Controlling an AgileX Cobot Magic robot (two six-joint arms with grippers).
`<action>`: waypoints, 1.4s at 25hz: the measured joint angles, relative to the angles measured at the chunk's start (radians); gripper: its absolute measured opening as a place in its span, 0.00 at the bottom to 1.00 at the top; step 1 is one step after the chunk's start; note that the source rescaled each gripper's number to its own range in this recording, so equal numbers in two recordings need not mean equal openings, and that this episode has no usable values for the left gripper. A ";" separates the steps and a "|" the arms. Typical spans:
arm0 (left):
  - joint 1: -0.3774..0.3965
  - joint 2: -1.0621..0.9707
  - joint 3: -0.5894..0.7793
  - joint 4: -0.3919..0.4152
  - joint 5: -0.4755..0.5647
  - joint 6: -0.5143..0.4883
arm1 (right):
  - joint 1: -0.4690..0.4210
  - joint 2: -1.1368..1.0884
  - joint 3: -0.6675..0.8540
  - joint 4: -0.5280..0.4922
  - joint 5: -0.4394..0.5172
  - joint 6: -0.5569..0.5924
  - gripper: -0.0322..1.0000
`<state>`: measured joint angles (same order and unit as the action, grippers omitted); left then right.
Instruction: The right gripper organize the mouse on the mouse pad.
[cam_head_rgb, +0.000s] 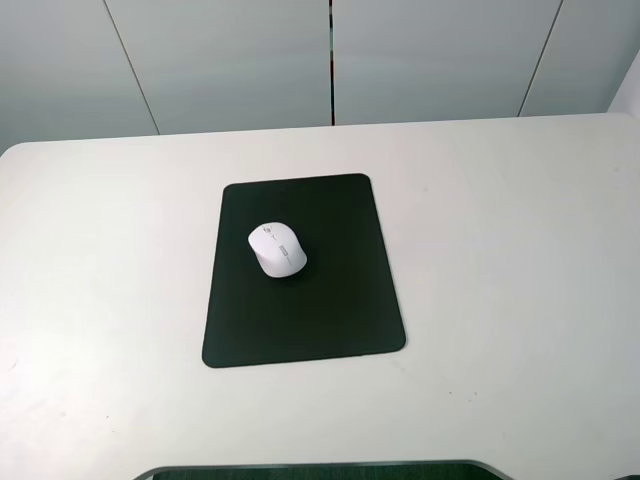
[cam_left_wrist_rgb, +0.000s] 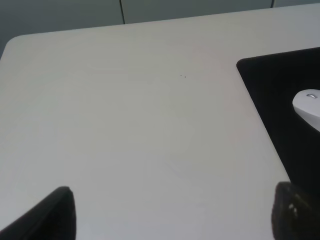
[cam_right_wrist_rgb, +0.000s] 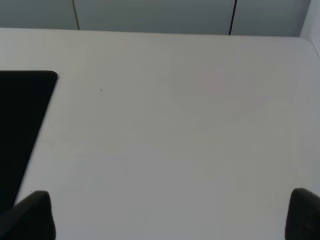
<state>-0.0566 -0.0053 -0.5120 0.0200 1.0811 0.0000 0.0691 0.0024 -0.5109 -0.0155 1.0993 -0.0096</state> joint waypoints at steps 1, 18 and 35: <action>0.000 0.000 0.000 0.000 0.000 0.000 | 0.000 -0.002 0.000 0.002 0.000 0.000 1.00; 0.000 0.000 0.000 0.000 0.000 0.000 | -0.007 -0.004 0.000 0.037 0.000 0.023 1.00; 0.000 0.000 0.000 0.000 0.000 0.000 | -0.041 -0.004 0.000 0.052 0.000 0.019 1.00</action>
<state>-0.0566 -0.0053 -0.5120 0.0200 1.0811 0.0000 0.0279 -0.0017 -0.5109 0.0367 1.0993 0.0098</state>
